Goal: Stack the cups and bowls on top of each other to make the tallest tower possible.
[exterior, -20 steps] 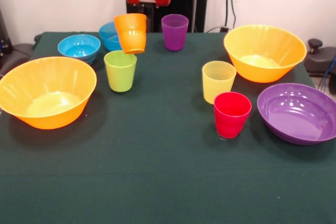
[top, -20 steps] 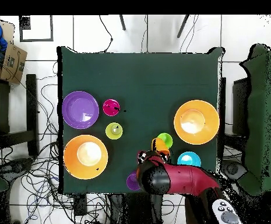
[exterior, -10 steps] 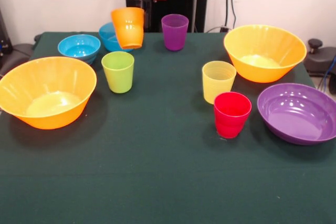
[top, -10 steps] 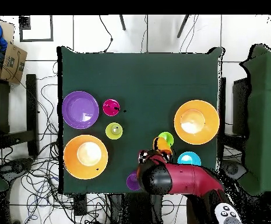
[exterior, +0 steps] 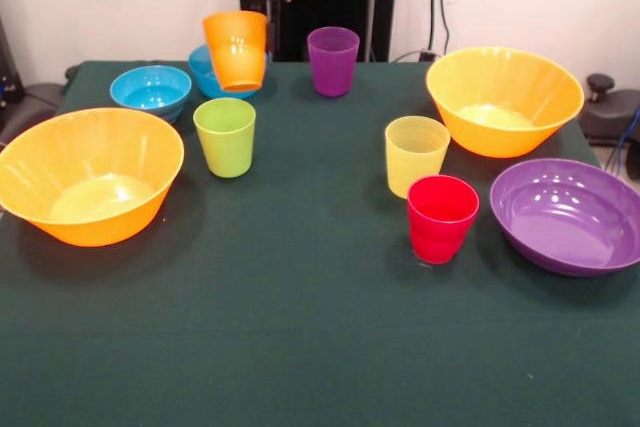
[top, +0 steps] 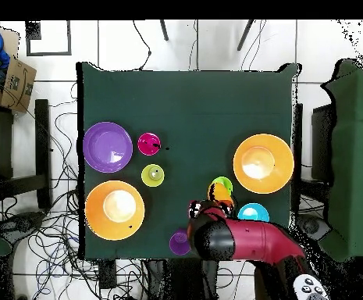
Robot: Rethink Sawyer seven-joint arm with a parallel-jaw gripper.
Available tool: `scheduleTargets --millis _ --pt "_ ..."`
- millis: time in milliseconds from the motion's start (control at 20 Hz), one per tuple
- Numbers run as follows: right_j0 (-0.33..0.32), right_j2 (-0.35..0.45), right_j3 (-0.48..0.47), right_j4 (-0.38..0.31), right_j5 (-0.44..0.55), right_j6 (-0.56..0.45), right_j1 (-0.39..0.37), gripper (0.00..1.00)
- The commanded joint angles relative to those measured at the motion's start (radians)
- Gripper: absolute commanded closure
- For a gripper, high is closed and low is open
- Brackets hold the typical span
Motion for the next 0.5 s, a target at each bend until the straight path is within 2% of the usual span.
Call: scheduleTargets --millis 50,500 --pt "-0.008 0.082 -0.018 -0.026 0.071 0.004 0.081 1.0" --pt "0.01 0.066 -0.048 -0.034 0.05 0.019 0.126 1.0"
